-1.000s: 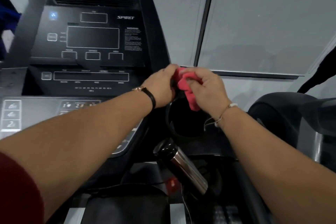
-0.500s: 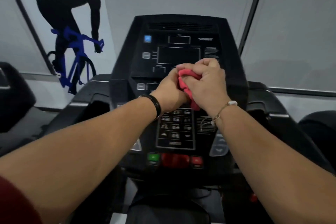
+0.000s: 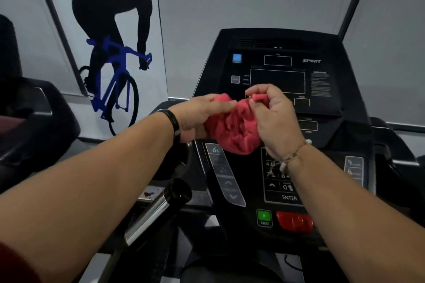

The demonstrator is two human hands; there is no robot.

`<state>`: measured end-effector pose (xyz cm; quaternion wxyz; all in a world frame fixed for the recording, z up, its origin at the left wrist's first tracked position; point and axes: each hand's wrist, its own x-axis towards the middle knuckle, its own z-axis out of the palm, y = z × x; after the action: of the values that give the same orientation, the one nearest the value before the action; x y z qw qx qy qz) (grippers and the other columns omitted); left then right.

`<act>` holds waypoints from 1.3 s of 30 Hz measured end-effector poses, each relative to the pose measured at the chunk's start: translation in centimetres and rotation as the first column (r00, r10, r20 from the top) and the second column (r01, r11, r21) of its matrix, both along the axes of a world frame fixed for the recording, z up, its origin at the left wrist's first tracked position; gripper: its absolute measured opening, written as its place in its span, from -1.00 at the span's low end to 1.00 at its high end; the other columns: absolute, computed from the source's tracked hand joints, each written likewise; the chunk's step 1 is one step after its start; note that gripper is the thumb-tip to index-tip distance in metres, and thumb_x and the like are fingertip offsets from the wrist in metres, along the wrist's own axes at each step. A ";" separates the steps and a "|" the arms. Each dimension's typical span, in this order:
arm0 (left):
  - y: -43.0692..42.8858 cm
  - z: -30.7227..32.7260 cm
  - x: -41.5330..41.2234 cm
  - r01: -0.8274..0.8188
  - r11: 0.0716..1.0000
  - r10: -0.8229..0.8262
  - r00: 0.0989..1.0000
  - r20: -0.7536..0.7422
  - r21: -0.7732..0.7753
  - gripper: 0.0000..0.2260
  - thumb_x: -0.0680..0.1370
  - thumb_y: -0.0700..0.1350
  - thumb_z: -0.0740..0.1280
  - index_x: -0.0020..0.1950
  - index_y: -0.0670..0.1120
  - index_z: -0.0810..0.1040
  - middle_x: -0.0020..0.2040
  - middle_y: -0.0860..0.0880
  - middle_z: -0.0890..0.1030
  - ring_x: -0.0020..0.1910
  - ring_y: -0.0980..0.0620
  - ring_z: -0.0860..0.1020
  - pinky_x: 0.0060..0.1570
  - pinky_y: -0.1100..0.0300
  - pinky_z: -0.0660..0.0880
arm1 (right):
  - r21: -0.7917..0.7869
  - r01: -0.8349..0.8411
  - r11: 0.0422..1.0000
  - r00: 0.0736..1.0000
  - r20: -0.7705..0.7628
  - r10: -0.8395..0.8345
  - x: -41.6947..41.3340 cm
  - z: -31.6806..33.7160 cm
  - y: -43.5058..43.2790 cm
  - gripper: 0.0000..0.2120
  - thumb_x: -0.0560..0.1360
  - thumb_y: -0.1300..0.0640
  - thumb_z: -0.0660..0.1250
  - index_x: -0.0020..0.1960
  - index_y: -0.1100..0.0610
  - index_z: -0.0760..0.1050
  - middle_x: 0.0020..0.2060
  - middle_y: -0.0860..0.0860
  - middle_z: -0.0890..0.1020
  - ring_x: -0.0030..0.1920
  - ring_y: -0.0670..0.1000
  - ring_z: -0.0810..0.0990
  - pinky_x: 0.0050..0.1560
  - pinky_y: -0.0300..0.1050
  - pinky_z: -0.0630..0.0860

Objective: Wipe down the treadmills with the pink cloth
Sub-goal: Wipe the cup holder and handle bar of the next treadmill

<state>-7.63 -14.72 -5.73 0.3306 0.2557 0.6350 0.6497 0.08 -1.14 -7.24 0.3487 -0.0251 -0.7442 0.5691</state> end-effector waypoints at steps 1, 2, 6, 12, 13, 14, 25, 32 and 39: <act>-0.1 -0.1 0.0 0.071 0.997 -0.071 0.997 -0.010 -0.039 -0.78 0.39 -0.08 0.43 -0.02 -0.04 0.49 -0.13 -0.09 0.62 -0.08 -0.11 0.61 0.02 -0.15 0.54 | -0.017 0.001 1.000 1.000 0.001 -0.001 -0.5 -0.3 -0.3 -0.70 0.50 0.31 0.22 -0.16 -0.09 0.50 -0.19 -0.06 0.56 -0.12 0.00 0.55 0.05 0.12 0.56; 0.1 -0.4 0.1 0.107 0.991 -0.109 0.994 -0.023 -0.078 -0.72 0.37 -0.09 0.44 0.03 -0.05 0.48 -0.10 -0.10 0.62 -0.03 -0.15 0.60 0.07 -0.21 0.51 | -0.010 0.005 1.000 1.000 0.009 -0.005 -1.1 -0.6 -0.6 -0.71 0.51 0.30 0.21 -0.16 -0.09 0.48 -0.17 -0.04 0.55 -0.11 0.00 0.55 0.07 0.09 0.55; 0.9 -0.8 -0.3 -0.142 0.963 0.033 0.905 -0.424 -0.228 -0.75 0.38 -0.22 0.49 -0.02 0.01 0.54 -0.17 -0.03 0.64 -0.13 -0.02 0.63 0.03 -0.01 0.58 | 0.025 0.014 1.000 0.997 0.079 -0.016 -3.0 -1.6 -0.2 -0.83 0.37 0.07 0.24 -0.19 -0.21 0.51 0.00 0.09 0.56 0.02 0.06 0.57 0.15 0.04 0.51; -3.2 -3.9 -1.2 -0.138 0.762 -0.366 0.714 -0.596 -0.633 -0.82 0.33 -0.07 0.52 -0.20 0.10 0.54 -0.19 0.02 0.65 -0.20 0.05 0.62 -0.15 0.20 0.57 | 0.109 0.297 0.949 0.863 0.394 -0.315 -5.0 -4.7 4.7 -0.89 0.49 0.06 0.23 -0.02 -0.07 0.49 0.13 0.04 0.49 0.07 0.03 0.48 0.12 -0.07 0.41; -3.6 -4.8 -1.4 -0.169 0.702 -0.440 0.661 -0.608 -0.692 -0.78 0.29 0.03 0.54 -0.18 0.09 0.55 -0.19 0.06 0.64 -0.20 0.10 0.60 -0.15 0.24 0.55 | 0.158 0.322 0.933 0.827 0.433 -0.358 -5.4 -5.0 4.6 -0.86 0.51 0.06 0.22 0.04 -0.03 0.48 0.14 0.03 0.47 0.07 0.04 0.47 0.06 -0.10 0.39; -3.8 -5.6 -1.5 -0.227 0.693 -0.450 0.606 -0.656 -0.684 -0.72 0.27 0.12 0.54 -0.15 0.06 0.56 -0.18 0.08 0.62 -0.20 0.14 0.57 -0.16 0.25 0.53 | 0.231 0.334 0.914 0.789 0.463 -0.405 -5.7 -5.3 4.4 -0.83 0.51 0.04 0.22 0.08 -0.02 0.47 0.14 0.03 0.45 0.08 0.07 0.46 0.06 -0.08 0.39; -4.3 -9.5 -3.6 -0.258 0.926 -0.225 0.213 -0.951 -0.277 -0.76 0.40 0.13 0.18 0.03 0.21 0.51 0.07 0.22 0.47 -0.08 0.04 0.37 -0.09 0.08 0.49 | 0.767 0.309 0.563 0.653 0.259 -0.712 -6.3 -6.7 1.3 -0.75 0.49 -0.08 0.19 0.11 0.00 0.42 0.08 0.00 0.46 0.14 0.08 0.39 0.16 0.04 0.33; -4.3 -10.1 -5.3 -0.230 0.939 -0.170 0.338 -0.926 -0.257 -0.81 0.46 0.19 0.33 0.02 0.22 0.62 0.04 0.25 0.50 -0.06 0.19 0.47 -0.06 0.29 0.45 | 0.755 0.355 0.552 0.662 0.214 -0.718 -6.0 -6.9 1.0 -0.80 0.49 -0.01 0.22 0.07 0.03 0.45 0.03 0.00 0.48 0.10 0.07 0.42 0.13 0.03 0.35; -1.8 -7.6 -8.7 -0.529 0.815 0.006 0.416 -0.909 -0.237 -0.82 0.54 0.06 0.28 0.08 0.16 0.62 0.13 0.24 0.49 0.06 0.09 0.48 0.00 0.20 0.43 | 0.741 0.366 0.563 0.669 0.211 -0.713 -6.0 -7.0 1.3 -0.82 0.50 0.03 0.20 0.08 0.03 0.45 0.03 -0.02 0.49 0.08 0.04 0.44 0.15 0.01 0.37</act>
<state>-16.37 -16.54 -13.29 -0.1046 0.3488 0.8873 0.2830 -5.93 0.13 -14.20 0.2967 -0.2831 -0.9053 0.1103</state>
